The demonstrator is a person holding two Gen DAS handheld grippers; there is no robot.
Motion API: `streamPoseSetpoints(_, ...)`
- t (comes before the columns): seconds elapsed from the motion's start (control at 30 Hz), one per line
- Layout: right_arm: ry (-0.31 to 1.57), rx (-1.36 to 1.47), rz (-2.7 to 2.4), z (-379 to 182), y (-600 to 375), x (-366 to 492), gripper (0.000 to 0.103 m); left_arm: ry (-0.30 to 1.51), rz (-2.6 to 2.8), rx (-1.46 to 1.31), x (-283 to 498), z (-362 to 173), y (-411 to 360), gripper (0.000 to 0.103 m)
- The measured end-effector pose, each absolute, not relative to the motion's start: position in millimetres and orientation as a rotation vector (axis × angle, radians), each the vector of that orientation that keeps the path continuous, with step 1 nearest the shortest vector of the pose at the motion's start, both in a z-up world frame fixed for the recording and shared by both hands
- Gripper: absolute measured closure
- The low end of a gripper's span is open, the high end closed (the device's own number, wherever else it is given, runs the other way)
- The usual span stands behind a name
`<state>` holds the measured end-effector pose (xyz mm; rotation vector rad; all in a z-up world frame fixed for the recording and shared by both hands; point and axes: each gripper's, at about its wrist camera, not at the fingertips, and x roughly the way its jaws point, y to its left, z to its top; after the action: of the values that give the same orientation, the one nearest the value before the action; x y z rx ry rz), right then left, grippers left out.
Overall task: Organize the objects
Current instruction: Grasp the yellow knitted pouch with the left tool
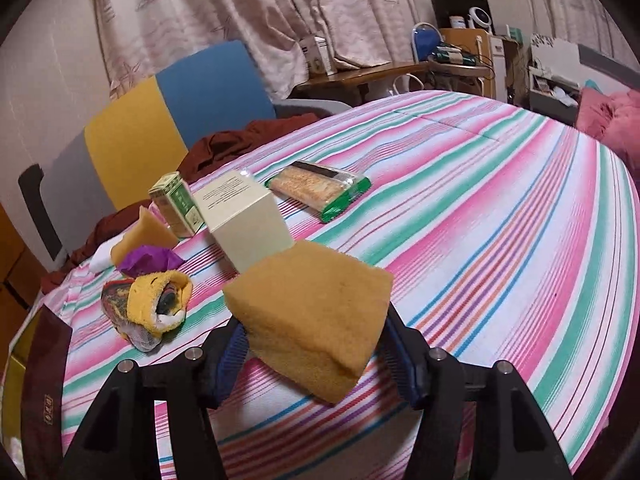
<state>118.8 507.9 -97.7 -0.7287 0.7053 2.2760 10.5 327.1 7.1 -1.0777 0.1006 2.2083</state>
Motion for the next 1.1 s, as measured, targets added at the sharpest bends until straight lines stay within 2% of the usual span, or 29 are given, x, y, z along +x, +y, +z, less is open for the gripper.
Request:
streamPoseSetpoints(0.2,0.714,-0.701,2.286,-99.2,507.8,121.7,0.040,0.179,2.207,-1.057,-14.7,-13.1,376.4,0.000)
streamPoseSetpoints(0.33,0.725,-0.685,2.291,-100.1,508.6,123.2,0.040,0.213,2.199,-1.117,-31.3,-37.3,396.2,0.006)
streamPoseSetpoints(0.43,0.720,-0.684,2.289,-100.3,508.1,122.9,0.040,0.264,2.194,-1.158,-39.5,-54.9,405.8,0.021)
streamPoseSetpoints(0.5,0.723,-0.683,2.291,-100.2,508.2,123.4,0.040,0.255,2.177,-1.188,-44.9,-65.4,408.8,0.036)
streamPoseSetpoints(0.63,0.724,-0.683,2.291,-100.1,507.7,123.6,0.040,0.221,2.149,-1.201,-47.5,-77.5,412.1,0.041)
streamPoseSetpoints(0.67,0.724,-0.683,2.291,-100.2,507.7,123.5,0.040,0.227,2.143,-1.198,-46.5,-80.4,413.4,0.046)
streamPoseSetpoints(0.87,0.720,-0.683,2.288,-100.8,507.6,124.4,0.040,0.299,2.161,-1.111,-34.7,-81.2,410.2,0.057)
streamPoseSetpoints(1.1,0.711,-0.685,2.286,-101.2,507.3,124.9,0.040,0.232,2.165,-1.126,-31.3,-78.2,389.9,0.063)
